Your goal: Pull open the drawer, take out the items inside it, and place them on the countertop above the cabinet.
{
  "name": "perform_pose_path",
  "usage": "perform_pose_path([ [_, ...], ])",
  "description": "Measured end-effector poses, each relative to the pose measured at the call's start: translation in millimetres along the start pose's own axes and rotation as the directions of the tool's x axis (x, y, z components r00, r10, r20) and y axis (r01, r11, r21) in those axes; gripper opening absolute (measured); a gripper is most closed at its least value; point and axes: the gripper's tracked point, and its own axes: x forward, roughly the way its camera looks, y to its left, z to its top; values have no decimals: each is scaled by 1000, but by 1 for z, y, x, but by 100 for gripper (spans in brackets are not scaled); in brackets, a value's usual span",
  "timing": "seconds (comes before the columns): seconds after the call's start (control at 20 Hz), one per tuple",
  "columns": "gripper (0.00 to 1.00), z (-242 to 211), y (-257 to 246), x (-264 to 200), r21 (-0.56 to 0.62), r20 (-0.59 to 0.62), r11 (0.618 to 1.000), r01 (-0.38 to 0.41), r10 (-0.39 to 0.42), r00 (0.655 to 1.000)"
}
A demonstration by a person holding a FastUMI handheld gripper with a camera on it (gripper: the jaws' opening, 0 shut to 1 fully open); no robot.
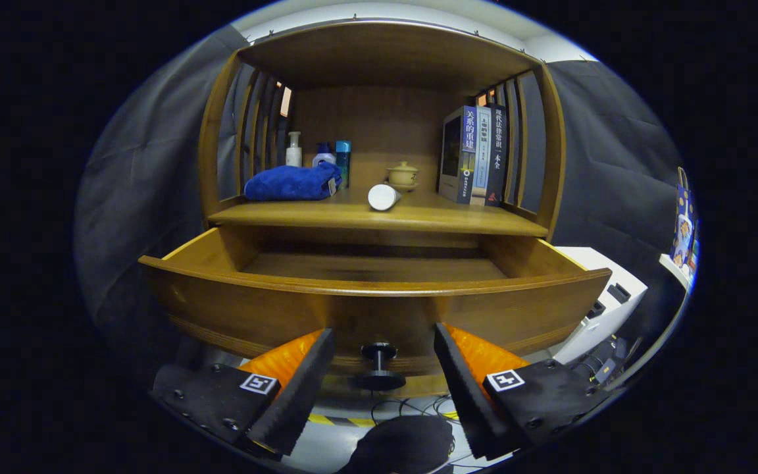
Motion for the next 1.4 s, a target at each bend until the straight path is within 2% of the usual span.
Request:
perform_pose_path([
  [0.35,99,24,3,55,-27,20,1000,16,-16,1000],
  [0.85,99,44,5,106,-31,0,999,19,-19,1000],
  [1.15,99,43,1,103,-39,13,998,42,-42,999],
  [1.4,99,77,-23,57,-46,96,998,40,-35,995],
])
